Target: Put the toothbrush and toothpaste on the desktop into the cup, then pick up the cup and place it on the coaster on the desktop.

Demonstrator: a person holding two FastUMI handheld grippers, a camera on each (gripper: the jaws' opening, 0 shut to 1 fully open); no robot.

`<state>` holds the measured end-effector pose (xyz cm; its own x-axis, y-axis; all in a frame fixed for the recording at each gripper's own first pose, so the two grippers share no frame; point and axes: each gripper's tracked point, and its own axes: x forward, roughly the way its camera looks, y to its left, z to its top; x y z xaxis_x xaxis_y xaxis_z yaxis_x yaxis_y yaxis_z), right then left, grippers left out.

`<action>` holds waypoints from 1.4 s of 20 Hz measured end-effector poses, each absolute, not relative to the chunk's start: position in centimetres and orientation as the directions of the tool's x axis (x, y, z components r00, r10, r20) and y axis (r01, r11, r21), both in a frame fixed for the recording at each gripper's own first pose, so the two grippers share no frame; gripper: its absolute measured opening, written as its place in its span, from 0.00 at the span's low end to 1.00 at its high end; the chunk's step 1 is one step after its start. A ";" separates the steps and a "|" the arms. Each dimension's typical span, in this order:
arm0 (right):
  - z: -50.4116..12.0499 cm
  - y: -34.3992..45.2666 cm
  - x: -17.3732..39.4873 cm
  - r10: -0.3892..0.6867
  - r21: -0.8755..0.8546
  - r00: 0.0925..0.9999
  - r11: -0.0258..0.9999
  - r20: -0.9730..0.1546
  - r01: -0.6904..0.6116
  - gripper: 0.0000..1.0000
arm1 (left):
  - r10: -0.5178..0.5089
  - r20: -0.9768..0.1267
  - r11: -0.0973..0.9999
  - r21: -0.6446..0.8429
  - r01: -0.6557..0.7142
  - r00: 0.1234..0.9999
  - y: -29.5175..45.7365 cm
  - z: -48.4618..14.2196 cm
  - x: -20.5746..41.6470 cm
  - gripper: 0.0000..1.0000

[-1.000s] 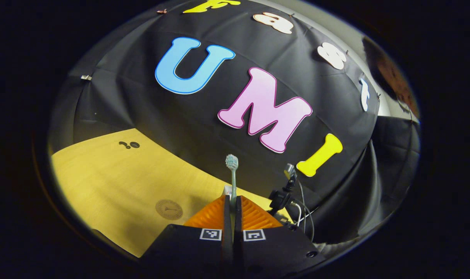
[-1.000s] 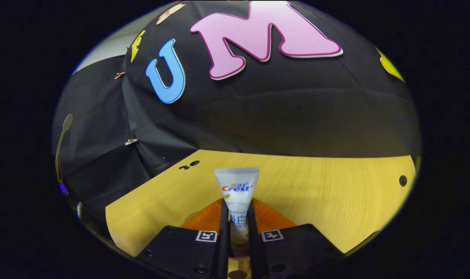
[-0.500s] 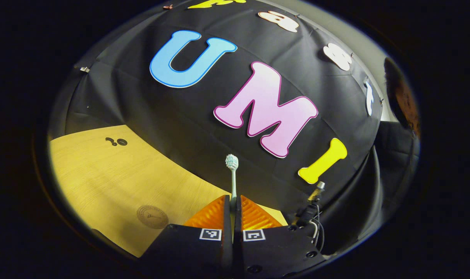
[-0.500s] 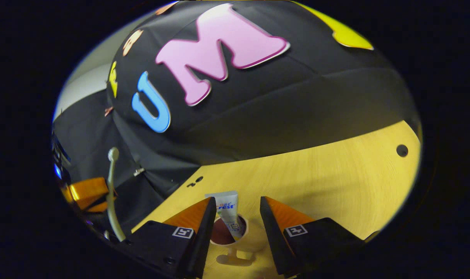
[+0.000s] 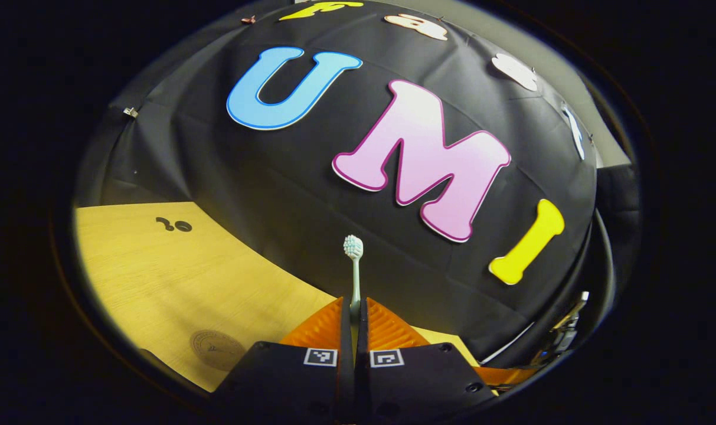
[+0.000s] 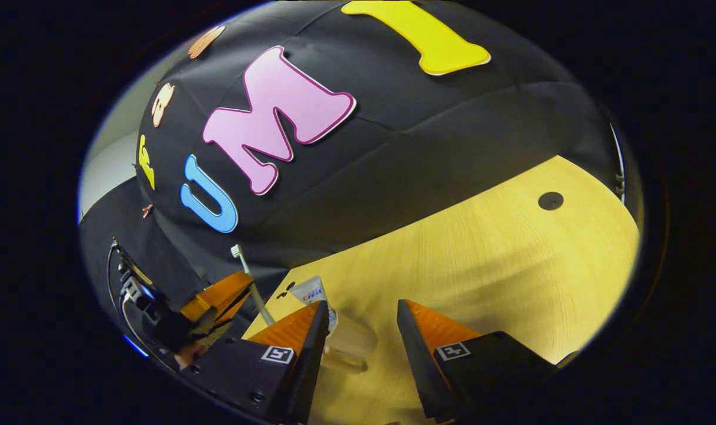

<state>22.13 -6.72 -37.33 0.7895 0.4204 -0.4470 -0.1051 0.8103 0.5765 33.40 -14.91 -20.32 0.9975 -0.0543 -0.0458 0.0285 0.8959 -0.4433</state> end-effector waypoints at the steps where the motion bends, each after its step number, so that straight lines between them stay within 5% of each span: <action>1: -37.7 -6.8 21.3 0.421 0.572 0.783 0.814 -0.458 -0.103 0.71 | -0.039 -0.050 0.899 -0.437 0.013 0.998 -14.8 -21.0 34.0 0.06; 6: -39.2 -6.5 17.8 0.438 0.557 0.742 0.824 -0.507 -0.105 0.72 | 0.021 -0.048 0.920 -0.390 -0.038 0.999 -14.5 -23.2 35.7 0.01; 18: -41.2 -6.6 16.4 0.434 0.521 0.696 0.848 -0.573 -0.100 0.72 | 0.061 -0.096 0.989 -0.126 -0.073 0.993 -16.1 -29.4 34.9 0.08; 23: -40.3 -5.2 16.3 0.452 0.487 0.673 0.860 -0.585 -0.154 0.72 | 0.026 -0.142 0.996 -0.082 -0.038 0.990 -16.7 -30.3 33.5 0.20; 28: -39.2 -3.2 16.6 0.470 0.450 0.636 0.868 -0.612 -0.209 0.71 | 0.002 -0.188 0.992 -0.122 -0.025 0.982 -15.0 -29.2 28.6 0.54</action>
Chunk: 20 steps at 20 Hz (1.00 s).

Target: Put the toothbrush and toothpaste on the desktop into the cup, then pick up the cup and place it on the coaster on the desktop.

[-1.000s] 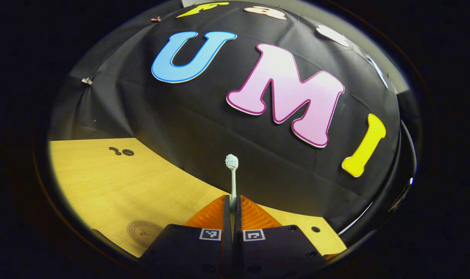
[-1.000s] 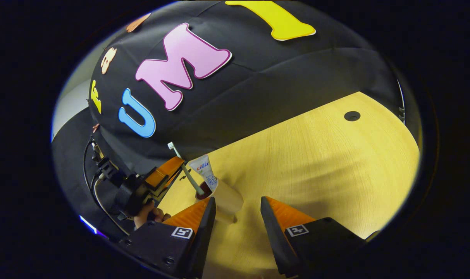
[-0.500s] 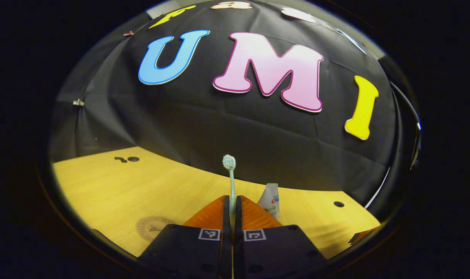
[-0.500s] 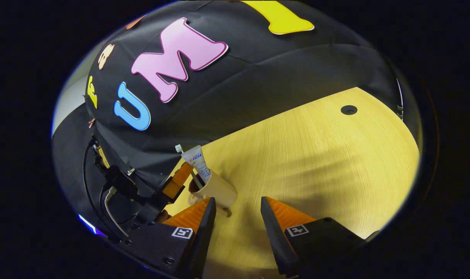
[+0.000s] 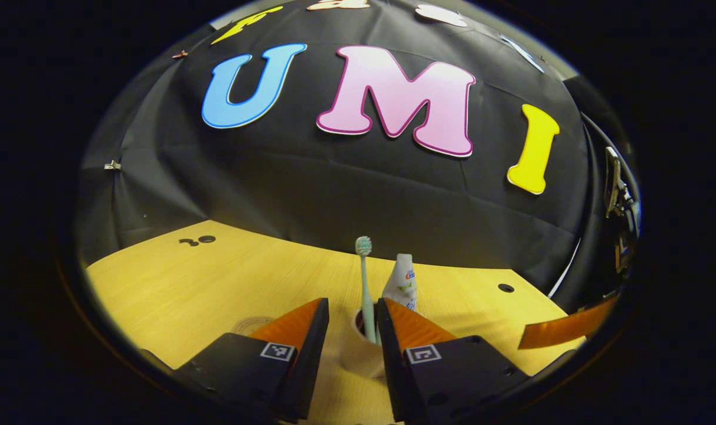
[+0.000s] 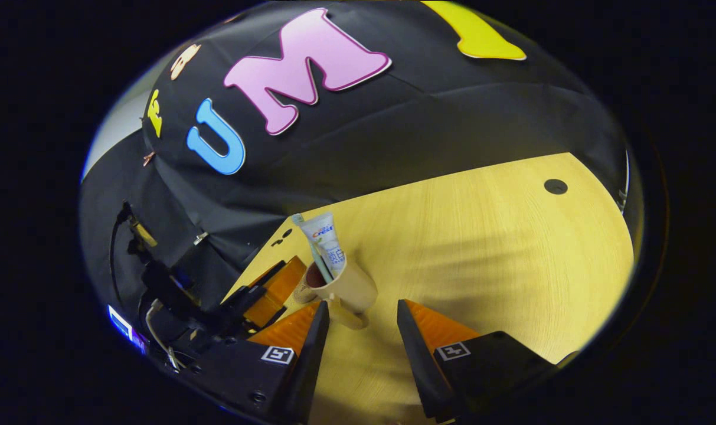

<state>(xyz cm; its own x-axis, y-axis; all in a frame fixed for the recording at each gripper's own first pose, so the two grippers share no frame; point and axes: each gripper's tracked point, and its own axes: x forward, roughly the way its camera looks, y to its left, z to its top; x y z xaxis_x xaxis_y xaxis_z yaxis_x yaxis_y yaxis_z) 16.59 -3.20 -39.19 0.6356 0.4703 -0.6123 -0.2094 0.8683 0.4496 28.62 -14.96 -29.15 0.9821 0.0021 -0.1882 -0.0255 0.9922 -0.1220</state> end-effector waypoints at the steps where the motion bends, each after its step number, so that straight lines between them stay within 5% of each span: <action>1: -39.0 -2.6 16.5 0.478 0.444 0.617 0.868 -0.624 -0.223 0.72 | 0.002 -0.202 0.993 -0.117 -0.026 0.979 -14.2 -28.9 27.2 0.55; 2: -38.8 -1.8 16.4 0.491 0.445 0.598 0.864 -0.634 -0.237 0.72 | 0.000 -0.218 0.994 -0.104 -0.023 0.976 -13.4 -28.8 25.7 0.66; 3: -38.7 -0.7 16.6 0.496 0.442 0.576 0.863 -0.650 -0.245 0.71 | 0.003 -0.237 0.996 -0.082 -0.023 0.971 -12.6 -28.8 24.1 0.58; 12: -41.4 1.6 16.7 0.387 0.192 0.391 0.871 -0.835 -0.453 0.72 | 0.056 -0.370 0.997 -0.033 -0.074 0.927 -8.3 -28.6 9.7 0.67; 20: -45.8 4.1 17.2 0.274 0.098 0.289 0.858 -0.917 -0.504 0.72 | 0.102 -0.403 0.981 -0.109 -0.159 0.910 -8.8 -27.9 2.0 0.63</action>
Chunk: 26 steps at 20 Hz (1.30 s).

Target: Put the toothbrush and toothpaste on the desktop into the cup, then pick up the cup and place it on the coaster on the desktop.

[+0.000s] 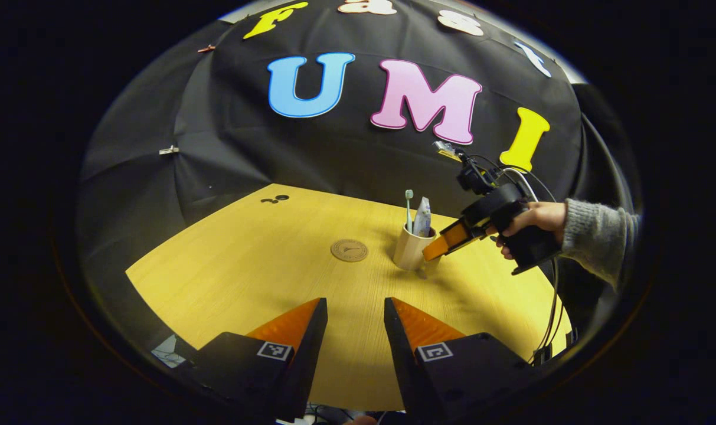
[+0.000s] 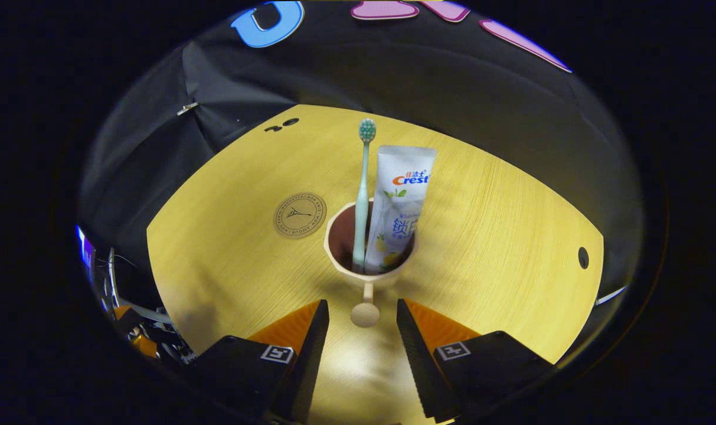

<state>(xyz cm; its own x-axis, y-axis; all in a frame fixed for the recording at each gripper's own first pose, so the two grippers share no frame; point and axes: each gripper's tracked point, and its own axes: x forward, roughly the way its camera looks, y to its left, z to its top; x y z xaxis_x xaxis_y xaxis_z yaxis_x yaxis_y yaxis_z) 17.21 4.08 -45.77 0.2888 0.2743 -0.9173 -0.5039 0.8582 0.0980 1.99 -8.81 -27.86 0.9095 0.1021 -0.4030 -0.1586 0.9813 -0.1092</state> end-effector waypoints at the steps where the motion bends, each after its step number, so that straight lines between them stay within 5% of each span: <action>1: -46.2 4.4 17.5 0.262 0.090 0.285 0.861 -0.922 -0.501 0.71 | 0.111 -0.407 0.979 -0.110 -0.169 0.907 -8.6 -28.0 1.2 0.63; 2: -46.6 4.5 17.8 0.246 0.077 0.281 0.862 -0.928 -0.502 0.63 | 0.120 -0.412 0.978 -0.110 -0.180 0.903 -8.4 -28.0 0.6 0.63; 4: -47.2 4.3 18.6 0.198 0.037 0.285 0.873 -0.938 -0.486 0.70 | 0.137 -0.421 0.974 -0.107 -0.199 0.897 -7.7 -28.4 -0.4 0.63; 7: -48.3 3.7 18.5 0.131 -0.005 0.260 0.886 -0.957 -0.464 0.56 | 0.169 -0.427 0.967 -0.101 -0.233 0.888 -6.6 -28.8 -1.3 0.63; 9: -48.5 3.8 18.3 0.131 -0.005 0.261 0.886 -0.956 -0.463 0.28 | 0.178 -0.427 0.962 -0.113 -0.248 0.887 -6.3 -28.8 -1.5 0.63; 12: -48.2 3.9 18.5 0.162 0.009 0.290 0.885 -0.943 -0.466 0.18 | 0.181 -0.419 0.960 -0.121 -0.253 0.890 -6.3 -28.6 -1.4 0.63; 26: -44.2 9.6 20.3 0.282 0.063 0.369 0.861 -0.886 -0.505 0.16 | 0.175 -0.408 0.962 -0.123 -0.244 0.896 -5.0 -27.8 -0.6 0.63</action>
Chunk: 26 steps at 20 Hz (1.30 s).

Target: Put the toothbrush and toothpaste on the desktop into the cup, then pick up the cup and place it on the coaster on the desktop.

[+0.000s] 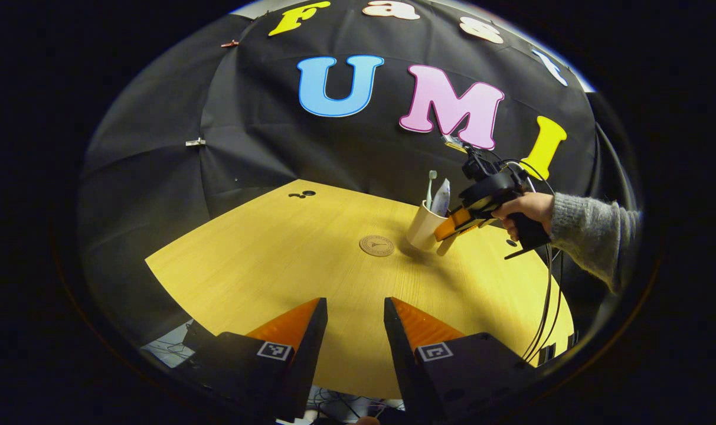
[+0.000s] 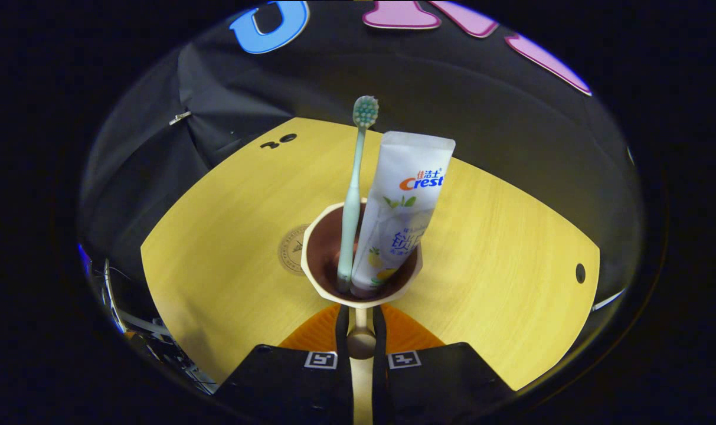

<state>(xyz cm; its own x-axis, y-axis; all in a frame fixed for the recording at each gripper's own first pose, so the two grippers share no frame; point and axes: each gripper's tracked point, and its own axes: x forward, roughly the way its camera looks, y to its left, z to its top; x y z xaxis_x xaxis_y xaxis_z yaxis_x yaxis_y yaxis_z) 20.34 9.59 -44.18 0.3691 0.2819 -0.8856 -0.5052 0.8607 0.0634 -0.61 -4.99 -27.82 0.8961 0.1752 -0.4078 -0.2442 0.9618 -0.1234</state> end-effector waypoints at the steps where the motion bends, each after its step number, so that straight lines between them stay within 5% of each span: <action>1: -44.2 10.8 20.5 0.289 0.064 0.367 0.853 -0.884 -0.517 0.16 | 0.180 -0.407 0.960 -0.128 -0.250 0.896 -4.6 -27.8 -0.6 0.63; 23: -49.8 19.1 20.8 0.245 0.038 0.262 0.793 -0.933 -0.608 0.16 | 0.223 -0.435 0.928 -0.180 -0.327 0.873 0.8 -29.3 -0.3 0.63; 26: -49.9 19.2 20.7 0.233 0.033 0.258 0.799 -0.937 -0.601 0.23 | 0.222 -0.435 0.928 -0.179 -0.326 0.873 0.8 -29.2 0.0 0.63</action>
